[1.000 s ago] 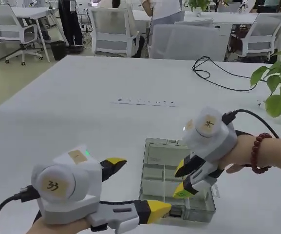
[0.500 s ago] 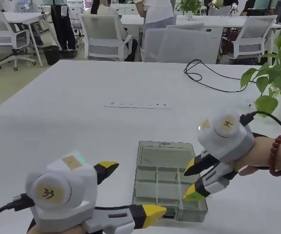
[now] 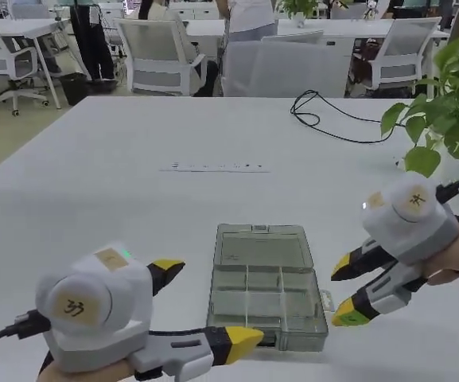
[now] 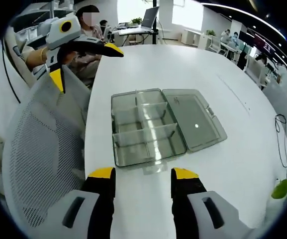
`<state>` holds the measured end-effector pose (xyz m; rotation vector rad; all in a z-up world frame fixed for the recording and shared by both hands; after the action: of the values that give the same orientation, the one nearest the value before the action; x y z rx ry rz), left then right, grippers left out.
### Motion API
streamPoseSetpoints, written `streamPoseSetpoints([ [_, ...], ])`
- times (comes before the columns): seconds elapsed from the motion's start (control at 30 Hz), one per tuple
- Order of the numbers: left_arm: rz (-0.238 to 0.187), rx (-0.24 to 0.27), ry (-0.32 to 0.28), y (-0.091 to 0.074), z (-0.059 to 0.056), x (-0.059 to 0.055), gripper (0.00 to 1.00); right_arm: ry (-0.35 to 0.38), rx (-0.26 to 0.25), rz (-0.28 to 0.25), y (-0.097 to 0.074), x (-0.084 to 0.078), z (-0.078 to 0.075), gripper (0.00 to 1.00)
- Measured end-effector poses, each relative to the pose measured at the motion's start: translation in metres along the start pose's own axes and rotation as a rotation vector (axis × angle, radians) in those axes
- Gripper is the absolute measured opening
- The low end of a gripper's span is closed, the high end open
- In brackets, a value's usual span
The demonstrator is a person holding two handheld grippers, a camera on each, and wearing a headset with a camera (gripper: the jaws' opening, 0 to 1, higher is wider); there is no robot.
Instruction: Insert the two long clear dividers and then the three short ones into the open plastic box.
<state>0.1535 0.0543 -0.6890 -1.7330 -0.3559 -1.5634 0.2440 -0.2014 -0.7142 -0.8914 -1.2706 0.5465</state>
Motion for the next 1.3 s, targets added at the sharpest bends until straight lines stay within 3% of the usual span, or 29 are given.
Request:
streamPoseSetpoints([
  [0.6,0.012,0.018,0.012,0.002,-0.003,0.003,0.86,0.060,-0.054,0.063,-0.022,-0.064,-0.005,0.47],
  [0.97,0.012,0.024,0.014,0.005,-0.004,0.004,0.85,0.089,-0.071,0.107,-0.029,-0.089,-0.003,0.47],
  [1.3,0.022,0.032,0.017,0.005,-0.004,0.003,0.85,0.092,-0.070,0.182,-0.035,-0.115,-0.006,0.47],
])
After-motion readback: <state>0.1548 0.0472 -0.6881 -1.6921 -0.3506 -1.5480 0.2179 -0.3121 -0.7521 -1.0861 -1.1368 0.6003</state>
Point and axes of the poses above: the centre of the closed fingertips' face, and the gripper's own axes: y roughly forward along the fingers, z roughly to its left, x roughly out of its top, the point moved 9 cm from there along -y, roughly backward along the fingers, and after that the axes turned 4 degrees about y, right-handed, at the moved point
